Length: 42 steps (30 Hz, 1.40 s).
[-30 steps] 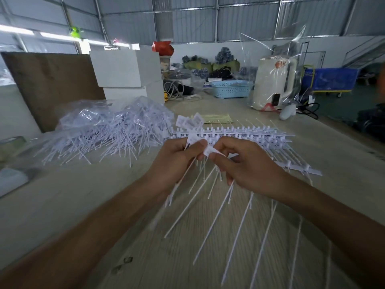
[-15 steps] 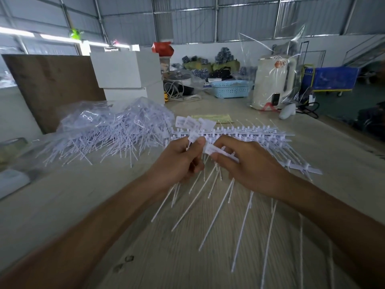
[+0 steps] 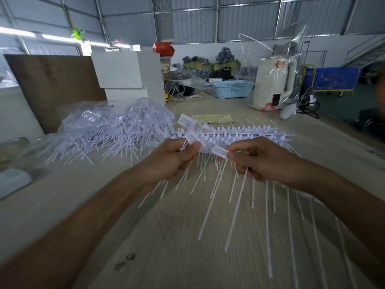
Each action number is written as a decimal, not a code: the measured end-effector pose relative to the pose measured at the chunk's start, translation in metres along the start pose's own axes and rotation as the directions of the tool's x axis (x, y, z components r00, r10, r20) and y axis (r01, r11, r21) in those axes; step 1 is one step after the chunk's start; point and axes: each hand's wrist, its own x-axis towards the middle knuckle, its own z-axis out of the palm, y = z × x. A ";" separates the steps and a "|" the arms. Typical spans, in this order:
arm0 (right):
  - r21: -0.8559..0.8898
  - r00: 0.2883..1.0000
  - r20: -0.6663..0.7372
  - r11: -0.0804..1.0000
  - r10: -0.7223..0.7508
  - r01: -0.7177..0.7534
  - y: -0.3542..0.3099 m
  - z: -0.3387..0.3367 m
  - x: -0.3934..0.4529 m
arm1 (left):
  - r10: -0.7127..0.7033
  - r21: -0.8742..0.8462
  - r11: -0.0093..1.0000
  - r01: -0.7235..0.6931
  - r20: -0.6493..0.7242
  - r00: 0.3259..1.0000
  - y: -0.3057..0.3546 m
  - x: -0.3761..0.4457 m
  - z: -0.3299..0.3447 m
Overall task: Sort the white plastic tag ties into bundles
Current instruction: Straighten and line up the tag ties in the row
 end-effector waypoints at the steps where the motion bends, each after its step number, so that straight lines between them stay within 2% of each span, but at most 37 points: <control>1: 0.004 1.000 -0.011 1.000 -0.006 0.006 0.000 0.001 0.000 | 0.005 -0.039 0.999 -0.005 0.013 1.000 -0.001 0.000 0.000; 6: -0.015 0.995 -0.067 0.997 -0.071 0.070 -0.005 0.010 0.002 | 0.072 -0.157 0.986 -0.064 0.041 0.997 -0.002 -0.001 0.011; 8: -0.026 0.990 -0.110 0.996 -0.088 0.086 -0.005 0.012 0.004 | 0.060 -0.148 0.987 -0.057 0.016 0.998 -0.001 -0.001 0.015; 11: -0.022 0.989 -0.098 0.994 -0.107 0.105 -0.004 0.018 0.004 | 0.033 -0.131 0.991 -0.040 -0.054 0.998 0.000 -0.001 0.021; 14: 0.014 0.992 -0.080 0.995 -0.101 0.103 -0.002 0.026 0.005 | 0.043 -0.224 0.972 -0.066 -0.104 0.994 0.002 0.000 0.028; 20: 0.031 0.996 -0.070 0.997 -0.061 0.064 -0.002 0.032 0.006 | 0.140 -0.093 0.982 -0.165 -0.228 0.963 0.001 0.002 0.028; 25: -0.044 0.999 0.022 0.999 -0.024 0.025 0.000 0.024 0.004 | 0.155 -0.042 0.984 -0.171 -0.257 0.954 -0.002 0.004 0.024; 27: -0.058 0.996 -0.012 0.995 -0.083 0.082 -0.001 0.024 0.003 | 0.123 -0.055 0.989 -0.140 -0.243 0.962 -0.002 0.004 0.024; 31: -0.106 0.981 -0.114 0.984 -0.155 0.143 -0.004 0.024 0.006 | 0.026 -0.187 0.980 -0.067 -0.212 0.977 -0.003 0.004 0.021; 38: -0.253 0.962 -0.157 0.950 -0.225 0.180 -0.002 0.030 0.005 | 0.168 -0.072 0.978 -0.194 -0.272 0.948 -0.006 0.006 0.025; 42: -0.412 0.931 -0.170 0.882 -0.321 0.229 -0.004 0.033 0.002 | 0.166 -0.058 0.980 -0.188 -0.274 0.947 -0.008 0.008 0.024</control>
